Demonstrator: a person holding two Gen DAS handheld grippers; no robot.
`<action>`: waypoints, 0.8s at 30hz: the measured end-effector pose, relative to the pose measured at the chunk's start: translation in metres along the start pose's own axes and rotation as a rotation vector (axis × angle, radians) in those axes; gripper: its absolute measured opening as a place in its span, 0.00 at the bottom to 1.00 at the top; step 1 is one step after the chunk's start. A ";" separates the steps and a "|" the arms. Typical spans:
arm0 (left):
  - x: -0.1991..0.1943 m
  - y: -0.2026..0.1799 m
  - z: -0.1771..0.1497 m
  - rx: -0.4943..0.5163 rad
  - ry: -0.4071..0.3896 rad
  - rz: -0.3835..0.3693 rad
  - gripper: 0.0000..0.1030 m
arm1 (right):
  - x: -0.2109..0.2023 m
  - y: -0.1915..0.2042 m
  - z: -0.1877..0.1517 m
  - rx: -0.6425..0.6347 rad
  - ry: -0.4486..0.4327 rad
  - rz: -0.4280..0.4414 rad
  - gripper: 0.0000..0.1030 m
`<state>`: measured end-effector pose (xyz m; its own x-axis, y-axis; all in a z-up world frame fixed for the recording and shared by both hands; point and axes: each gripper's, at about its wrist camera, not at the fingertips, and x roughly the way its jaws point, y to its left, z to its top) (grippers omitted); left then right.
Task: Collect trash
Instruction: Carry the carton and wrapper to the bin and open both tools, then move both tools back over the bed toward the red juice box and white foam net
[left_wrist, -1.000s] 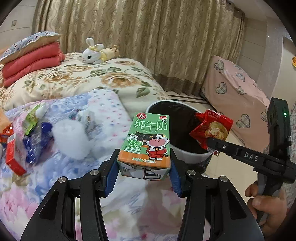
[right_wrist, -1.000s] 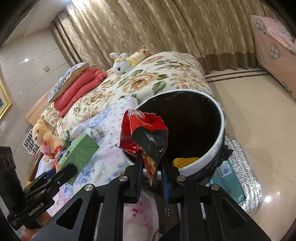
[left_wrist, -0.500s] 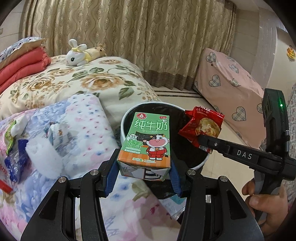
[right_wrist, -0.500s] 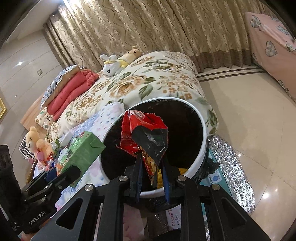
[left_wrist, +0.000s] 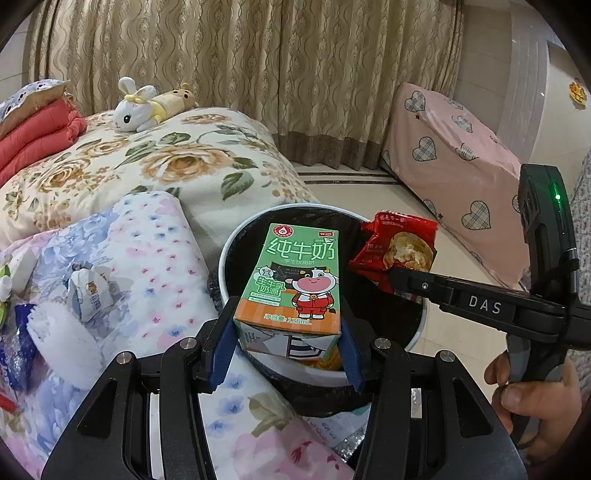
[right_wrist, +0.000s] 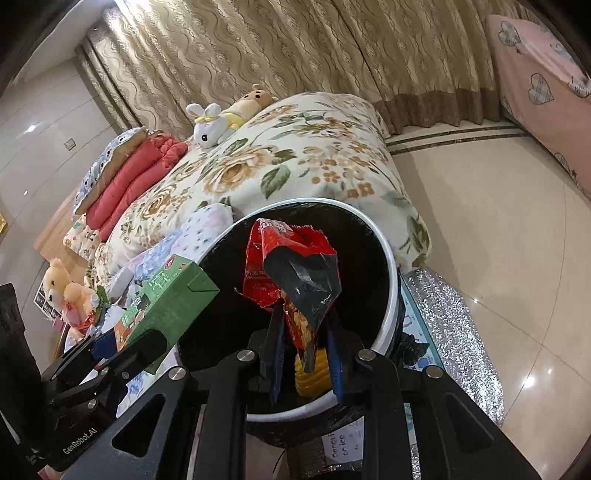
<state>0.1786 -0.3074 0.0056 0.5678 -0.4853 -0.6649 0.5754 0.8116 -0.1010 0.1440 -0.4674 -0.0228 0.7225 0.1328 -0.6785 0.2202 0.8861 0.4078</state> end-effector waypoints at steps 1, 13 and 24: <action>0.001 0.000 0.000 -0.002 0.003 -0.002 0.47 | 0.001 -0.001 0.001 0.005 0.003 -0.003 0.36; -0.010 0.013 -0.015 -0.067 0.003 -0.001 0.65 | -0.012 0.000 -0.001 0.041 -0.050 0.014 0.71; -0.046 0.061 -0.058 -0.168 -0.003 0.059 0.66 | -0.014 0.041 -0.023 -0.019 -0.055 0.056 0.74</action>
<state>0.1534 -0.2165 -0.0123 0.5997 -0.4358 -0.6711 0.4348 0.8816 -0.1838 0.1283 -0.4225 -0.0102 0.7680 0.1580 -0.6207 0.1666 0.8865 0.4318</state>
